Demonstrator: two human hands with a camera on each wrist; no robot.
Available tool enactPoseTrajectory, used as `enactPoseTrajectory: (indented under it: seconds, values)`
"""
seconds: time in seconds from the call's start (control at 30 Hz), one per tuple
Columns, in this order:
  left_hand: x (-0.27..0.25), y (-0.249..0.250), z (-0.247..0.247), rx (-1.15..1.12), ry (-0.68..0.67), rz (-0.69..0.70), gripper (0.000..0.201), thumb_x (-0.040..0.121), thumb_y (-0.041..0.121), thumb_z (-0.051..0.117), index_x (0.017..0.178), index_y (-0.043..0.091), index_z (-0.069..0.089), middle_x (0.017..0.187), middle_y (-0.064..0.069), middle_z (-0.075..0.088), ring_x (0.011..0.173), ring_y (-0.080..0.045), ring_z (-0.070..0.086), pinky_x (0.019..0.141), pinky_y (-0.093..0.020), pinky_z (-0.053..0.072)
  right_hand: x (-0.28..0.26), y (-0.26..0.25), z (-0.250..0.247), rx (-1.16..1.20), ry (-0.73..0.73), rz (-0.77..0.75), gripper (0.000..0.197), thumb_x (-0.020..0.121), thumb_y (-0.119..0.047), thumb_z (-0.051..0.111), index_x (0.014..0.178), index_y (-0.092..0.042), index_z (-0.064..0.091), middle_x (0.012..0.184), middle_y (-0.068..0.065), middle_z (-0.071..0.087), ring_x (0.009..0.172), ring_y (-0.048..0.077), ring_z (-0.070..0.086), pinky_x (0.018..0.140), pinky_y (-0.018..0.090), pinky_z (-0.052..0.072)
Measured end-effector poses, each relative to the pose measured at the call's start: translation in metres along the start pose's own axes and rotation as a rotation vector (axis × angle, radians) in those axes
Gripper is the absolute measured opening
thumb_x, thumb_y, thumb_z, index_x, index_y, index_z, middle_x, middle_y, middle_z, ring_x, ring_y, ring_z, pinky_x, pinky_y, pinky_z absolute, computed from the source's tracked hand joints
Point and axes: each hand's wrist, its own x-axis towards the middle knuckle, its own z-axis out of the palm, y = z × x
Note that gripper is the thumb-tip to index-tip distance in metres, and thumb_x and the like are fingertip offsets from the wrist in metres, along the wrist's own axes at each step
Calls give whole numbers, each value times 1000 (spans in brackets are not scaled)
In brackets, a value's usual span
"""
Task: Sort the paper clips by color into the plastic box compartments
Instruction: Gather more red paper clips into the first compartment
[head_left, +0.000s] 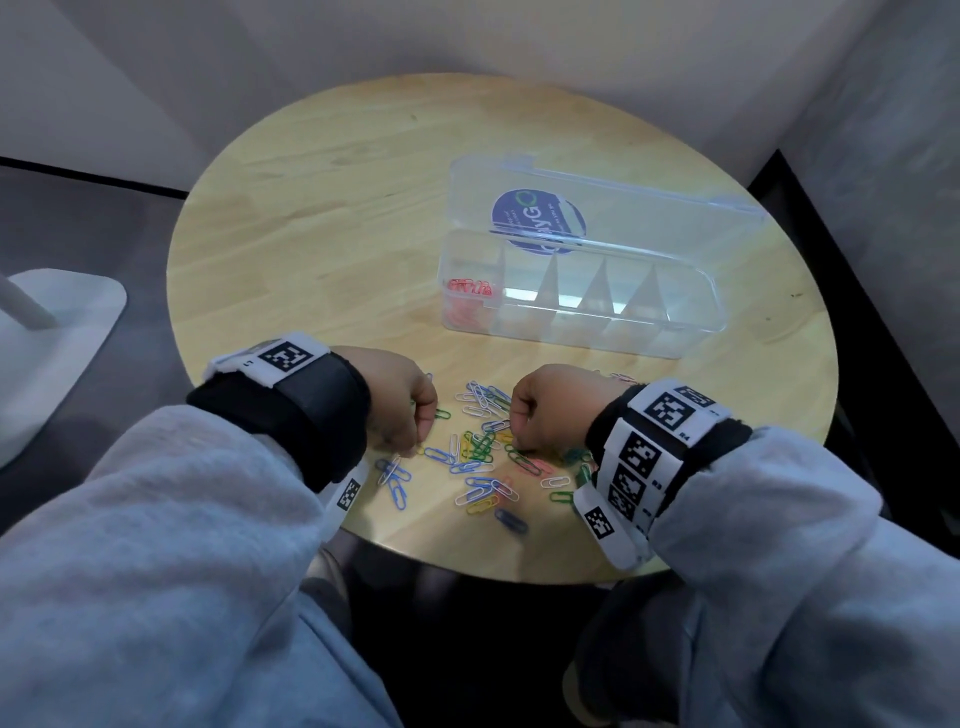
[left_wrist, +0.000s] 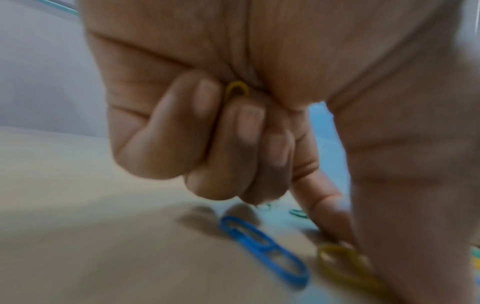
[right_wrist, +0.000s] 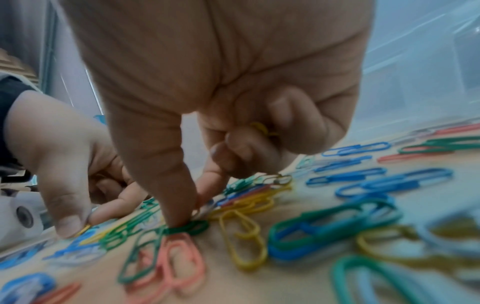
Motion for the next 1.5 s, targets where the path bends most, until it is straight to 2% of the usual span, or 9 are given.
enactPoseTrajectory:
  seconds: [0.17, 0.33, 0.53, 0.73, 0.93, 1.03, 1.13, 1.27, 1.5]
  values:
    - [-5, -2, -6, -236, -55, 61, 17, 76, 11, 69, 69, 20, 56, 57, 4, 53, 57, -13, 45, 58, -22, 37, -6, 4, -1, 87, -11, -18, 3, 78, -15, 65, 77, -18, 63, 63, -5, 53, 59, 11, 49, 54, 20, 40]
    - [-15, 7, -16, -691, 29, 72, 18, 73, 6, 56, 60, 14, 46, 59, -3, 42, 39, -7, 31, 35, -12, 23, -15, 31, -5, 465, 12, 11, 17, 75, -12, 68, 62, -20, 59, 53, -5, 53, 50, 11, 44, 51, 22, 38]
    - [-29, 24, -14, -1232, 201, 68, 12, 50, 5, 42, 55, 13, 35, 52, -4, 45, 37, -10, 33, 32, -10, 24, -30, 60, -9, 1011, 51, 8, 29, 83, 13, 48, 63, -8, 48, 56, 8, 56, 38, 10, 45, 37, 15, 37]
    - [-34, 39, -10, -1330, 326, -79, 22, 83, 2, 36, 69, 15, 46, 57, -1, 37, 32, -6, 33, 34, -8, 21, -33, 67, -14, 1267, 11, 7, 32, 86, 14, 37, 80, -9, 59, 53, 3, 47, 41, 9, 46, 36, 15, 39]
    - [-31, 50, 2, -1129, 250, -200, 23, 85, 10, 38, 69, 13, 54, 59, 2, 36, 46, -10, 28, 36, -12, 19, -26, 68, -15, 1251, 1, 35, 30, 86, 6, 29, 69, -8, 49, 63, 7, 42, 53, 18, 42, 36, 16, 36]
    - [-20, 49, 8, -654, 261, -192, 18, 84, 24, 57, 68, 17, 55, 59, 1, 41, 51, -14, 33, 47, -19, 25, -23, 67, -16, 1142, -3, 32, 23, 89, -2, 39, 69, -8, 49, 63, 6, 44, 52, 17, 41, 40, 21, 33]
    - [-13, 47, 9, -275, 303, -150, 16, 75, 29, 68, 69, 21, 56, 63, 9, 52, 57, -8, 45, 53, -21, 33, -19, 69, -16, 761, 4, 6, 20, 87, -14, 55, 68, -14, 49, 57, 2, 43, 50, 16, 38, 45, 23, 30]
    - [-10, 52, 10, -141, 272, -149, 19, 71, 28, 72, 68, 22, 54, 60, 9, 52, 55, -6, 45, 50, -20, 29, -20, 64, -14, 323, 11, 13, 20, 78, -24, 68, 68, -19, 52, 59, -5, 46, 55, 12, 41, 51, 23, 33]
    - [-5, 47, 15, -55, 230, -184, 25, 70, 30, 75, 65, 20, 53, 63, 7, 52, 57, -9, 46, 52, -20, 30, -21, 50, -8, 228, 27, 17, 10, 74, -19, 71, 82, -14, 67, 66, -6, 54, 63, 11, 50, 53, 23, 39]
